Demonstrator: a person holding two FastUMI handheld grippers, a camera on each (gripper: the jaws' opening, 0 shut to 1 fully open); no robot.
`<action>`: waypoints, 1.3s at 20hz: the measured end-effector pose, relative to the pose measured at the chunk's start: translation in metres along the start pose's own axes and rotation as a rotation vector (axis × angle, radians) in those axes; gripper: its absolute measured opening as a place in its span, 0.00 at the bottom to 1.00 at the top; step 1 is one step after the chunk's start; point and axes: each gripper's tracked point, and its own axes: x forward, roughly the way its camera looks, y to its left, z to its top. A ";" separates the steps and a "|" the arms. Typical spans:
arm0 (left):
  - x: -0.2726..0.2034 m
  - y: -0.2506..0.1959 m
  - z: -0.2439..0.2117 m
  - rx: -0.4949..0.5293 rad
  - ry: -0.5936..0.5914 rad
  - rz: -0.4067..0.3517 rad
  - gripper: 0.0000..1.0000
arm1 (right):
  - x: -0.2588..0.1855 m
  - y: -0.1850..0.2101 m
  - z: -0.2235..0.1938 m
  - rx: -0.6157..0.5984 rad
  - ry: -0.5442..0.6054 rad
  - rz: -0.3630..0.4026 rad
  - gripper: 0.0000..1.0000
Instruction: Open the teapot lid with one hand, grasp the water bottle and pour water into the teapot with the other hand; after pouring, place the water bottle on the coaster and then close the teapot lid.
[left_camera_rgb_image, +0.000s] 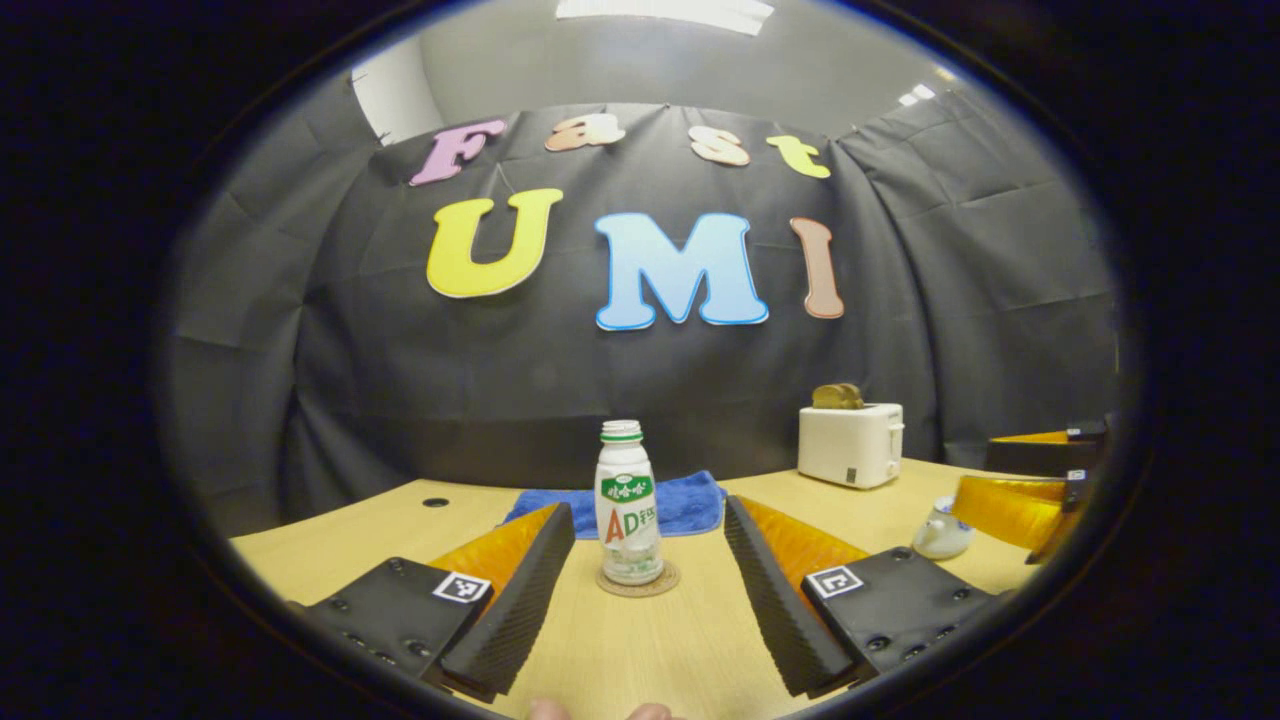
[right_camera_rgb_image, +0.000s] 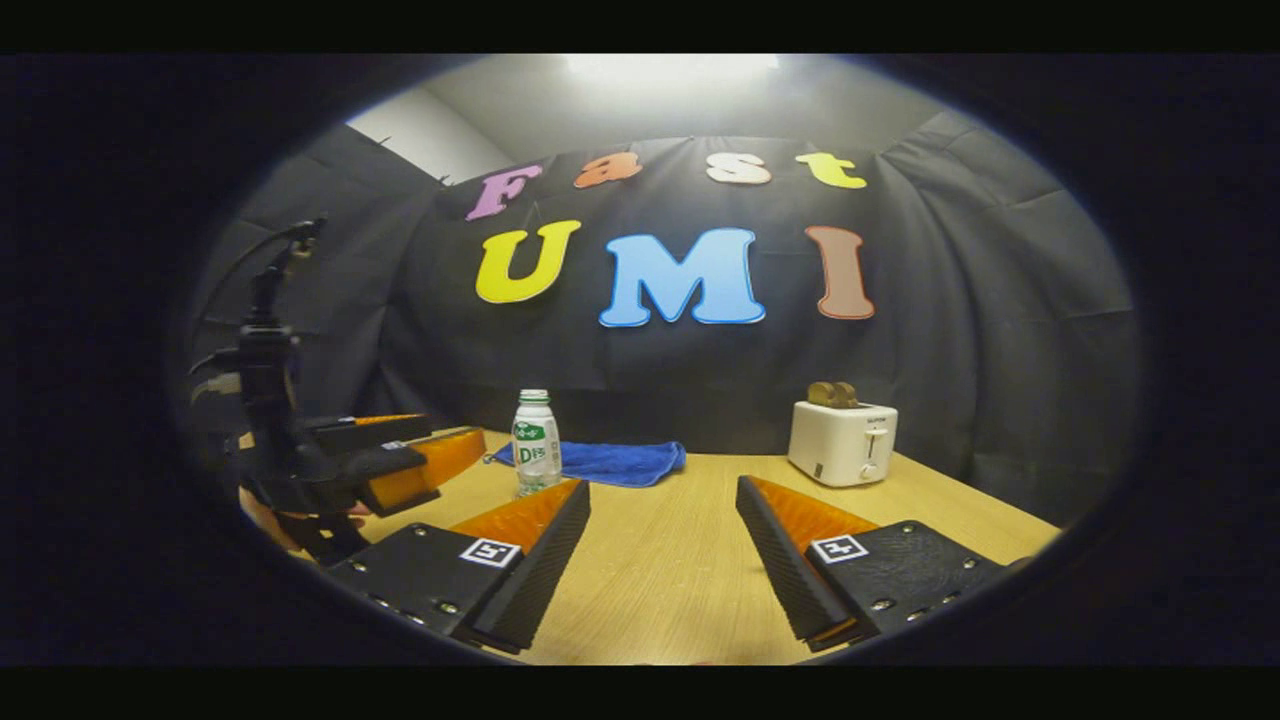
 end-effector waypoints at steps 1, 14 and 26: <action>-0.014 0.000 0.000 -0.005 -0.007 0.016 1.00 | -0.002 0.003 -0.005 0.010 0.005 -0.033 0.90; -0.027 -0.040 -0.065 -0.024 0.112 0.012 1.00 | 0.000 0.010 -0.054 0.024 0.065 -0.170 0.90; -0.035 -0.033 -0.057 -0.016 0.103 0.054 1.00 | 0.001 0.009 -0.054 0.021 0.069 -0.174 0.95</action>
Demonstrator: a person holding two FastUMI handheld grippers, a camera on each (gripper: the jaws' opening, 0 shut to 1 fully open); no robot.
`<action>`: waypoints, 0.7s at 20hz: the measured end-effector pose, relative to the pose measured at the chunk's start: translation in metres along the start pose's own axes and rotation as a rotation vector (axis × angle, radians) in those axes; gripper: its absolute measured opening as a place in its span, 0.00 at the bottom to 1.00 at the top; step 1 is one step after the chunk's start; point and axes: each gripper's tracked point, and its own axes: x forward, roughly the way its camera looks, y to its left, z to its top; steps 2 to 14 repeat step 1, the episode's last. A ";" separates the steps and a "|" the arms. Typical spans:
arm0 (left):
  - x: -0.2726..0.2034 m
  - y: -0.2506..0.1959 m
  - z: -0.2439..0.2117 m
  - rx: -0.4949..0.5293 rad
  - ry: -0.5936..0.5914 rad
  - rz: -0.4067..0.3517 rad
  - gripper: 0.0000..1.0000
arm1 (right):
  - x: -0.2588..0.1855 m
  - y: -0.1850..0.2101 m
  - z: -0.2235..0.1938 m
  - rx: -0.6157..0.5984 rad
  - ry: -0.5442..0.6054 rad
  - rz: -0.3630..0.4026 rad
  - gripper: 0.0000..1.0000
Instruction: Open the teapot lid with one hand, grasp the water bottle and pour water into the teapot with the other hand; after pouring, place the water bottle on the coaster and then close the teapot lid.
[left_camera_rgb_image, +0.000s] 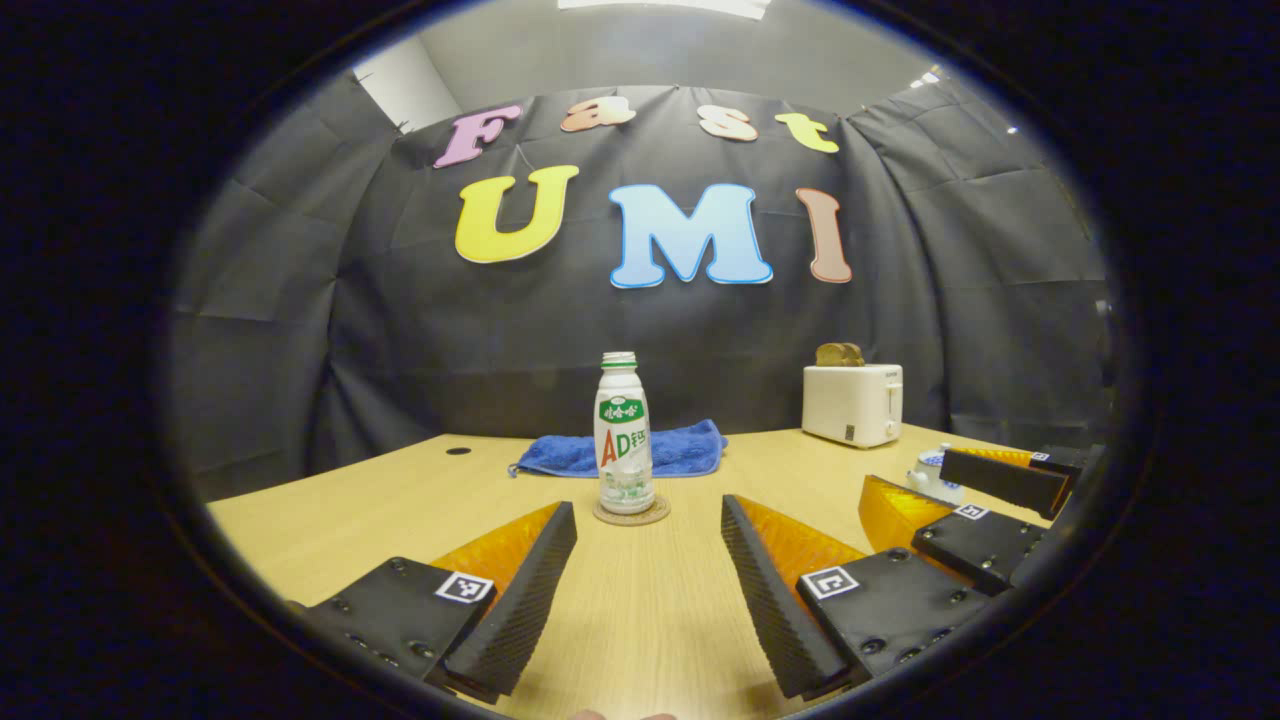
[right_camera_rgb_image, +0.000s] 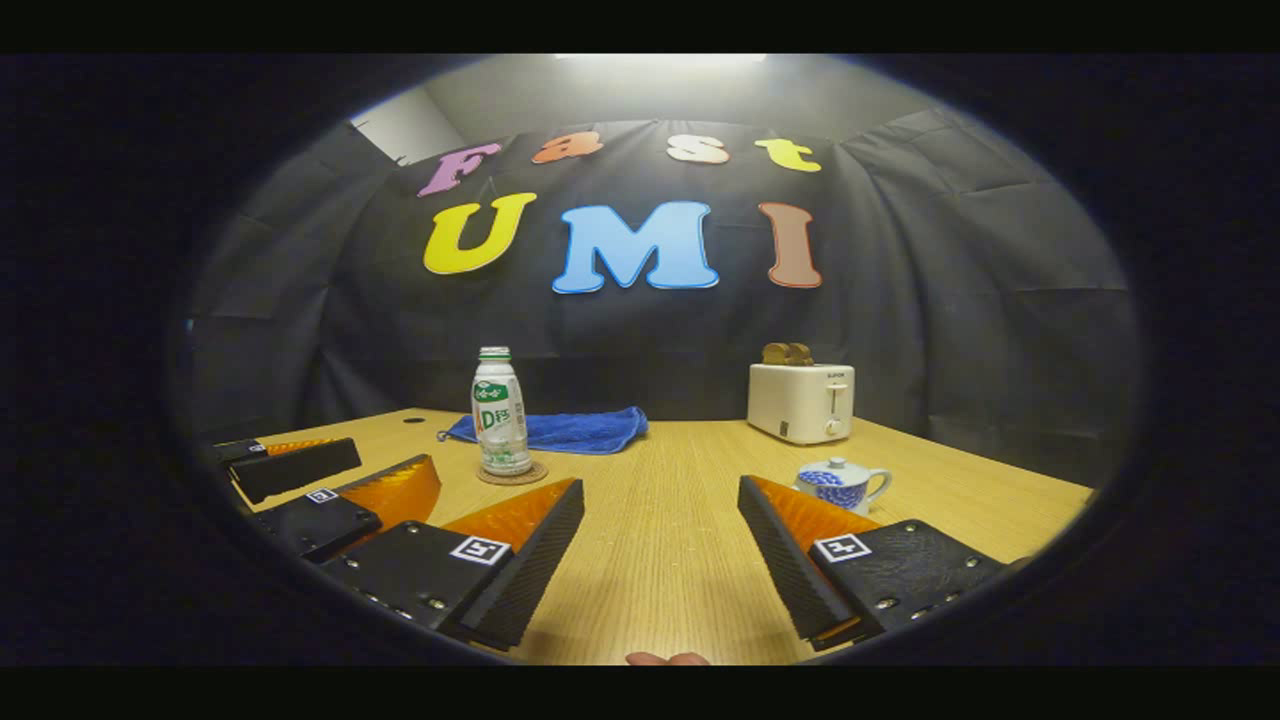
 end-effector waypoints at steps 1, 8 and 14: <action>0.001 -0.002 -0.001 0.000 0.003 -0.013 1.00 | 0.000 0.000 0.001 0.001 0.000 0.000 0.95; 0.001 -0.002 -0.001 0.000 0.003 -0.013 1.00 | 0.000 0.000 0.001 0.001 0.000 0.000 0.95; 0.001 -0.002 -0.001 0.000 0.003 -0.013 1.00 | 0.000 0.000 0.001 0.001 0.000 0.000 0.95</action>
